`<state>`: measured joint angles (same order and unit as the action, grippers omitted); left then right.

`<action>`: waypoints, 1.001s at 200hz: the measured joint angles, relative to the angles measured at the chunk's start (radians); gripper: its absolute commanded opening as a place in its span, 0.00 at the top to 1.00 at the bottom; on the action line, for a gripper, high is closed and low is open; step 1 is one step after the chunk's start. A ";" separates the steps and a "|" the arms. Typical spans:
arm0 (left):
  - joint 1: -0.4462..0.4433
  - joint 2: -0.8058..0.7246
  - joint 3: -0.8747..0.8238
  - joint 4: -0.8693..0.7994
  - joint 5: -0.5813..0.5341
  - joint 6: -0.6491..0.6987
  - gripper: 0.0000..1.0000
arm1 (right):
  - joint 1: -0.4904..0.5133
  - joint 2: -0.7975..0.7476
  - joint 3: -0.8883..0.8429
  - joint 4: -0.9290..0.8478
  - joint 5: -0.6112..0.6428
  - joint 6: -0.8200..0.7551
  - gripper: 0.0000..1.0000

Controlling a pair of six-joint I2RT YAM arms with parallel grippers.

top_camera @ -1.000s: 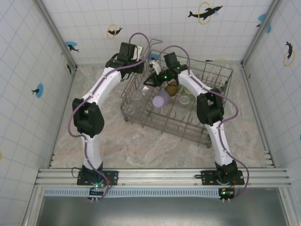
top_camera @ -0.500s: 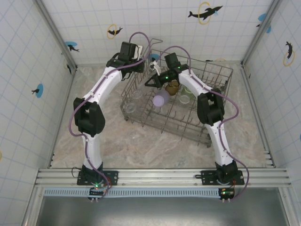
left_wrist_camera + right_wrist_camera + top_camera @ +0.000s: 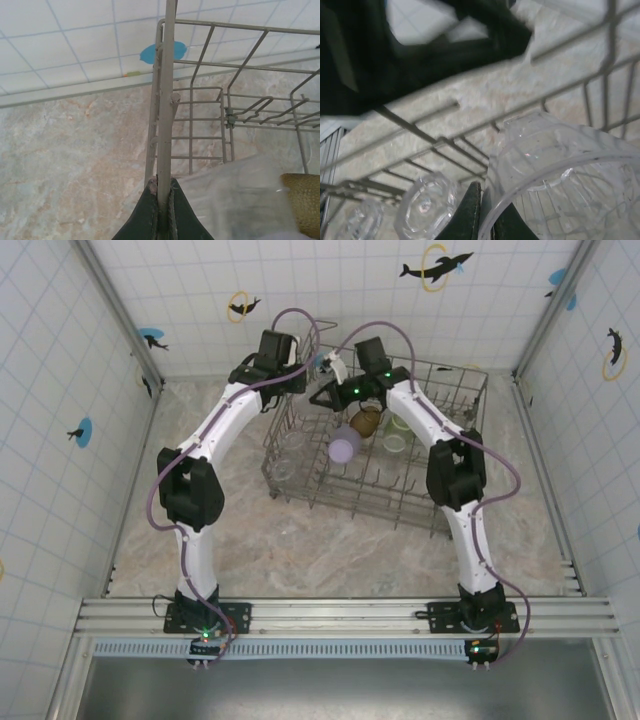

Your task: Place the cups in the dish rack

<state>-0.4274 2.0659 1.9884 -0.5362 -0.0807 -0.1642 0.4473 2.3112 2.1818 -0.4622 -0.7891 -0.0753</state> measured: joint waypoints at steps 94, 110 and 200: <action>0.036 -0.108 -0.164 0.058 -0.082 -0.223 1.00 | -0.044 -0.217 -0.145 0.224 0.100 0.095 1.00; 0.047 -0.130 -0.195 0.072 -0.085 -0.241 1.00 | -0.044 -0.217 -0.184 0.232 0.100 0.114 1.00; 0.099 -0.151 -0.210 0.117 -0.122 -0.199 0.02 | -0.129 -0.275 -0.447 0.604 -0.054 0.431 1.00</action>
<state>-0.3286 1.9152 1.7782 -0.4187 -0.2028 -0.3634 0.3183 2.0365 1.7351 0.1417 -0.8429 0.3553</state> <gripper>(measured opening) 0.973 0.084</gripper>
